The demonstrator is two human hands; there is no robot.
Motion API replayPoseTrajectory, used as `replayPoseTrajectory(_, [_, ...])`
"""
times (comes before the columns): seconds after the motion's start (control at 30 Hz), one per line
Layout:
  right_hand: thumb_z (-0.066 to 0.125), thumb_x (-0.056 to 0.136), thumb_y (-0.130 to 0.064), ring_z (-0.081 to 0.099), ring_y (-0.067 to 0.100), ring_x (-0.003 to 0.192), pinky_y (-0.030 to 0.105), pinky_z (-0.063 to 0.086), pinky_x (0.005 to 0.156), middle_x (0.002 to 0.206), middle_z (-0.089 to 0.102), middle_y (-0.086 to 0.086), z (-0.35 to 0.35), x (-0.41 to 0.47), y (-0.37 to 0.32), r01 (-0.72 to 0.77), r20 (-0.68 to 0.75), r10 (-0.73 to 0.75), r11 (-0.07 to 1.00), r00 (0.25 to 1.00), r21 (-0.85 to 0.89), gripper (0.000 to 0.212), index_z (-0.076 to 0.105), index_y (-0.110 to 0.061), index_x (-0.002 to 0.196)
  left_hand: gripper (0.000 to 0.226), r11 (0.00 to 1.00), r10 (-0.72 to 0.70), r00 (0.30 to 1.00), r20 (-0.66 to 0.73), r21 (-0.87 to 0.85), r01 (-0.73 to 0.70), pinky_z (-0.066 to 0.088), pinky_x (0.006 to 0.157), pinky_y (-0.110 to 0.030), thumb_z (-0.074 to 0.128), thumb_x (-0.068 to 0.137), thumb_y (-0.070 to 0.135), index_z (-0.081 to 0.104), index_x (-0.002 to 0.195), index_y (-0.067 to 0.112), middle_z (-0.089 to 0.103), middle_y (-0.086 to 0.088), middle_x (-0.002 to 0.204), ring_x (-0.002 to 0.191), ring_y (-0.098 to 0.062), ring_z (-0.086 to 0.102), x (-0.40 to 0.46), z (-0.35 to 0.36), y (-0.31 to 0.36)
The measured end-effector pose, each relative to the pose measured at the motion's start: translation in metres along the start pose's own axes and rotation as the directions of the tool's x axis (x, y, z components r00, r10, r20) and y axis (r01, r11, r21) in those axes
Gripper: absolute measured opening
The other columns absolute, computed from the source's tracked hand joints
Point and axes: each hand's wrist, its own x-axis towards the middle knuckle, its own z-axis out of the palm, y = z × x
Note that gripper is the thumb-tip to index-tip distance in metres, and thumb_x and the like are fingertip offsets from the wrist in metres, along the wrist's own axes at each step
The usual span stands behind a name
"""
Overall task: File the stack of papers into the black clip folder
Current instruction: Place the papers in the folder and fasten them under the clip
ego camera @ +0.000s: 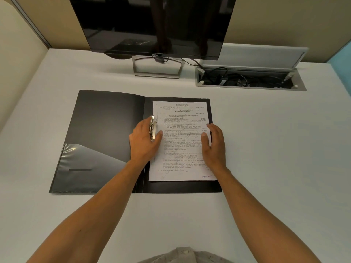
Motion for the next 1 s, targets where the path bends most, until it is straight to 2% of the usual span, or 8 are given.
replayPoseTrajectory(0.07, [0.038, 0.095, -0.046, 0.039, 0.019, 0.134, 0.036, 0.036, 0.109, 0.150, 0.039, 0.004, 0.011, 0.002, -0.004, 0.046, 0.046, -0.041, 0.993, 0.998, -0.113, 0.053, 0.040, -0.019, 0.141, 0.059, 0.995, -0.065, 0.998, -0.021, -0.073, 0.063, 0.038, 0.106, -0.048, 0.055, 0.090, 0.049, 0.042, 0.139, 0.020, 0.054, -0.004, 0.136, 0.123, -0.023, 0.052, 0.008, -0.004, 0.006])
replayPoseTrajectory(0.2, [0.037, 0.096, -0.047, 0.031, 0.025, 0.141, 0.042, 0.027, 0.116, 0.154, 0.034, 0.007, 0.026, 0.003, -0.005, 0.111, 0.093, -0.088, 0.952, 0.992, -0.286, 0.056, 0.038, -0.016, 0.144, 0.055, 0.963, -0.190, 0.981, 0.044, -0.187, 0.195, 0.047, 0.101, -0.049, 0.055, 0.094, 0.040, 0.040, 0.141, 0.016, 0.059, -0.006, 0.131, 0.117, -0.021, 0.056, 0.023, -0.012, 0.014])
replayPoseTrajectory(0.3, [0.036, 0.094, -0.052, 0.030, 0.026, 0.141, 0.046, 0.027, 0.116, 0.155, 0.032, 0.006, 0.031, 0.006, -0.003, 0.032, 0.063, -0.013, 0.949, 0.998, -0.315, 0.061, 0.037, -0.018, 0.144, 0.045, 0.945, -0.216, 0.975, 0.060, -0.240, 0.224, 0.052, 0.094, -0.040, 0.054, 0.097, 0.028, 0.045, 0.138, 0.013, 0.063, -0.006, 0.124, 0.101, -0.012, 0.058, 0.029, -0.013, 0.015])
replayPoseTrajectory(0.4, [0.034, 0.094, -0.055, 0.030, 0.025, 0.141, 0.044, 0.026, 0.115, 0.156, 0.030, 0.004, 0.034, 0.009, -0.001, 0.010, 0.081, 0.015, 0.952, 0.997, -0.305, 0.063, 0.035, -0.020, 0.145, 0.036, 0.926, -0.261, 0.963, 0.071, -0.266, 0.270, 0.050, 0.083, -0.027, 0.052, 0.097, 0.020, 0.051, 0.132, 0.012, 0.064, -0.007, 0.120, 0.095, -0.009, 0.058, 0.035, -0.013, 0.014])
replayPoseTrajectory(0.57, [0.032, 0.093, -0.057, 0.030, 0.027, 0.141, 0.043, 0.024, 0.114, 0.156, 0.030, 0.004, 0.039, 0.008, 0.005, 0.017, 0.095, 0.018, 0.936, 0.995, -0.351, 0.064, 0.036, -0.020, 0.144, 0.030, 0.852, -0.370, 0.922, 0.111, -0.357, 0.384, 0.053, 0.071, -0.026, 0.053, 0.096, 0.017, 0.057, 0.125, 0.012, 0.064, 0.003, 0.090, 0.075, -0.008, 0.059, 0.048, -0.015, 0.013])
replayPoseTrajectory(0.67, [0.034, 0.094, -0.055, 0.031, 0.027, 0.141, 0.040, 0.017, 0.115, 0.155, 0.033, 0.007, 0.040, 0.007, 0.006, 0.051, 0.102, -0.013, 0.923, 0.995, -0.382, 0.062, 0.039, -0.018, 0.143, 0.027, 0.815, -0.408, 0.904, 0.125, -0.397, 0.423, 0.046, 0.063, -0.019, 0.055, 0.096, 0.021, 0.058, 0.122, 0.014, 0.063, 0.006, 0.094, 0.077, -0.006, 0.059, 0.052, -0.017, 0.015])
replayPoseTrajectory(0.87, [0.035, 0.094, -0.054, 0.033, 0.027, 0.140, 0.039, 0.016, 0.114, 0.153, 0.035, 0.007, 0.040, 0.007, 0.007, 0.067, 0.109, -0.023, 0.903, 0.994, -0.424, 0.060, 0.040, -0.018, 0.142, 0.022, 0.785, -0.391, 0.910, 0.135, -0.468, 0.407, 0.052, 0.078, -0.029, 0.050, 0.097, 0.032, 0.063, 0.110, 0.019, 0.067, 0.001, 0.100, 0.091, -0.013, 0.062, 0.047, -0.023, 0.018])
replayPoseTrajectory(1.0, [0.032, 0.094, -0.055, 0.031, 0.027, 0.141, 0.040, 0.016, 0.115, 0.154, 0.034, 0.007, 0.040, 0.007, 0.006, 0.065, 0.119, -0.016, 0.903, 0.993, -0.425, 0.063, 0.040, -0.017, 0.143, 0.020, 0.816, -0.315, 0.943, 0.104, -0.478, 0.325, 0.049, 0.074, -0.023, 0.052, 0.098, 0.033, 0.066, 0.106, 0.021, 0.069, 0.007, 0.095, 0.087, -0.009, 0.063, 0.031, -0.024, 0.017])
